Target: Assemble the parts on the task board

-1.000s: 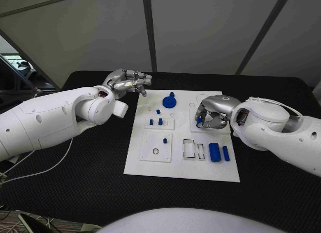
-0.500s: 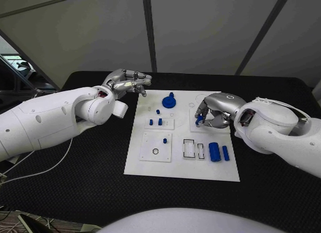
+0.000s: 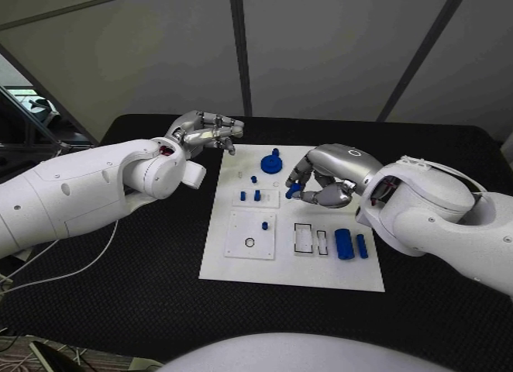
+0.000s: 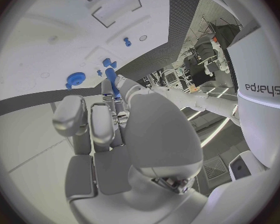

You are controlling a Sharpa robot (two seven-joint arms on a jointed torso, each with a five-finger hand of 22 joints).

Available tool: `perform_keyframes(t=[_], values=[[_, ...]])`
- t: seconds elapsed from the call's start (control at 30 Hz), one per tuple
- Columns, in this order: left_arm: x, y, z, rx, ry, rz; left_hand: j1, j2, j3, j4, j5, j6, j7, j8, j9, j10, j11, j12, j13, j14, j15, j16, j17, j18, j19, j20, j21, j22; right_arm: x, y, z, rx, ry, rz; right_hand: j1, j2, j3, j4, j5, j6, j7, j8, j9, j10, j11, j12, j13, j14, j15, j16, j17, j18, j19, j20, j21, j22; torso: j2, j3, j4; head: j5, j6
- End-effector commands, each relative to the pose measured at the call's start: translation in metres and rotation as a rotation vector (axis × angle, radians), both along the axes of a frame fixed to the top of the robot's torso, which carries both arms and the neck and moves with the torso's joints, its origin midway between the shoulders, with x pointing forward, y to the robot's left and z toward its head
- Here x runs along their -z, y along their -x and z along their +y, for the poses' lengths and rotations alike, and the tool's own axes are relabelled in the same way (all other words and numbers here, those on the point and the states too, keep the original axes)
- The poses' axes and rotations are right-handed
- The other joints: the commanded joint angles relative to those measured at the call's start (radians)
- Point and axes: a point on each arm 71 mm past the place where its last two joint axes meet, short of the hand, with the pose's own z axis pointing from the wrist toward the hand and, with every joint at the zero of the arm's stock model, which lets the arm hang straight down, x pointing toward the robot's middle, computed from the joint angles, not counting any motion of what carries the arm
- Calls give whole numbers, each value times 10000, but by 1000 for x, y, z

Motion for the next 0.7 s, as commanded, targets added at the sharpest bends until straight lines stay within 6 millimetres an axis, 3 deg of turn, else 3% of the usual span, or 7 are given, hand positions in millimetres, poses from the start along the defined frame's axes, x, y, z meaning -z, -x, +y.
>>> perform_keyframes(t=[0.03,0.17,0.37,0.7], values=[[-1,0,-3,158,45,-50,19,116,-43,17,-12,1,22,15,-17,-82,-1,51,-10,-63,6,-58,-11,-38,-3,37,-60,-11,1,2,12,-382,-497,79,-21,11,24,-43,51,236,-134,61,152,62,-6,-40,10,270,-85,52,10,-183,68,5,61,9,15,12,9,102,-44],[-1,-1,-5,179,56,-51,19,116,-43,17,-12,1,22,15,-17,-82,-1,51,-10,-63,6,-58,-11,-38,-3,37,-60,-11,16,9,33,-921,-530,391,-33,1,47,-69,71,227,-122,53,154,66,1,-74,10,268,-82,52,12,-180,58,4,55,-4,4,4,3,259,-116],[-1,-2,-7,213,76,-62,23,120,-54,13,-12,0,25,17,-17,-94,2,55,-14,-68,9,-60,-19,-37,-5,40,-70,-16,38,20,55,-1573,-434,823,-40,-4,59,-83,82,223,-115,49,155,69,5,-92,11,266,-80,50,8,-182,59,4,62,8,15,10,-6,353,-165],[-1,-2,-9,254,93,-62,23,120,-54,13,-12,0,25,17,-17,-94,2,55,-14,-68,9,-60,-19,-37,-5,40,-70,-16,60,29,72,-2098,-159,1222,-52,-10,83,-111,104,215,-104,41,157,72,13,-127,11,263,-75,48,6,-179,49,4,56,-5,10,0,0,456,-252]])
